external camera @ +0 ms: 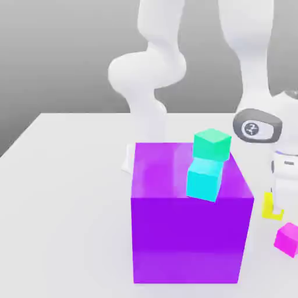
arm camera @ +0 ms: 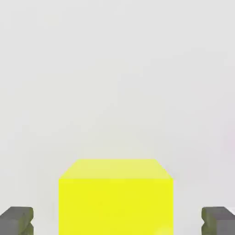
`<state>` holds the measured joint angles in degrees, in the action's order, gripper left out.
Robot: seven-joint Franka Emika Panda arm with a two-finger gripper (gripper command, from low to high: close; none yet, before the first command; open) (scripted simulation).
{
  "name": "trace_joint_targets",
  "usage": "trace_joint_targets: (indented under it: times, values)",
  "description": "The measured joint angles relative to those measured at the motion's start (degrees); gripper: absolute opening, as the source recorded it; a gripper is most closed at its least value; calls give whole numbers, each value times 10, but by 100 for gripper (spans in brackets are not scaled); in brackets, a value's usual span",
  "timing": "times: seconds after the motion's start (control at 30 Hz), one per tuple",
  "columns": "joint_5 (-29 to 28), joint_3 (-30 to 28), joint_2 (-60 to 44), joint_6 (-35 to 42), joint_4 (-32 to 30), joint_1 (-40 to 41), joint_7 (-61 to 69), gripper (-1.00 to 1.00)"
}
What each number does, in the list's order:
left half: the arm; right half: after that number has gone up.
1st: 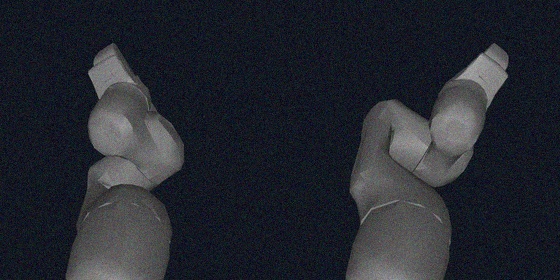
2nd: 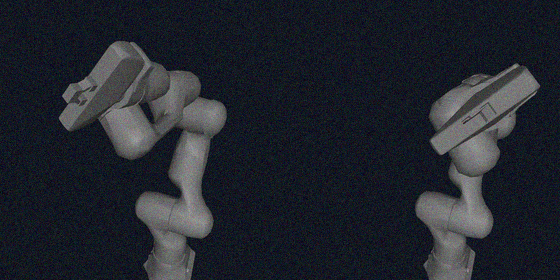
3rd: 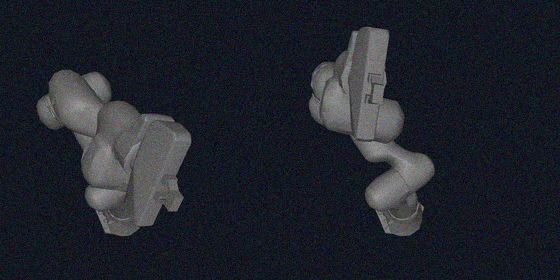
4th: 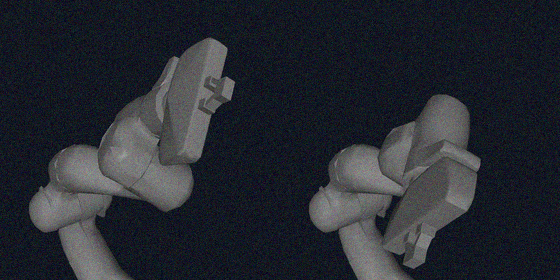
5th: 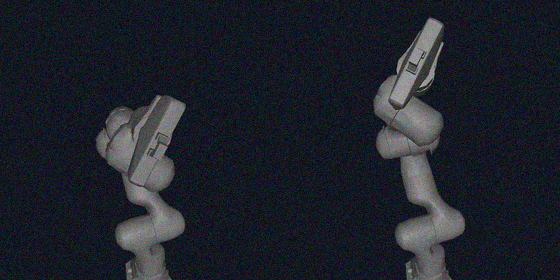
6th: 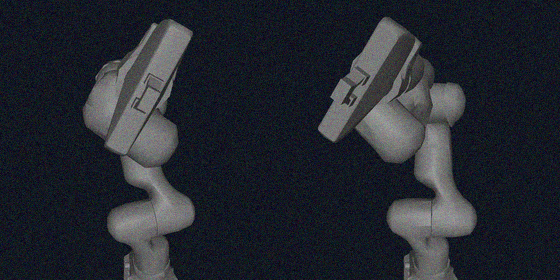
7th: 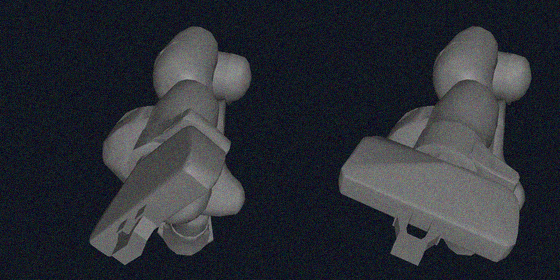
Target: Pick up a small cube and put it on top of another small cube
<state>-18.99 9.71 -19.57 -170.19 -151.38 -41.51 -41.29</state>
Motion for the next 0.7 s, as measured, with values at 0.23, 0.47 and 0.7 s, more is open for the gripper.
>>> trace_joint_targets:
  times: [0.23, 0.47, 0.7]
  values:
    - [11, 14, 15, 12, -4, 11, 8, -100]
    - [148, 66, 158, 129, -24, 60, 118, -100]
    - [200, 15, 307, 295, -3, 103, 186, -100]
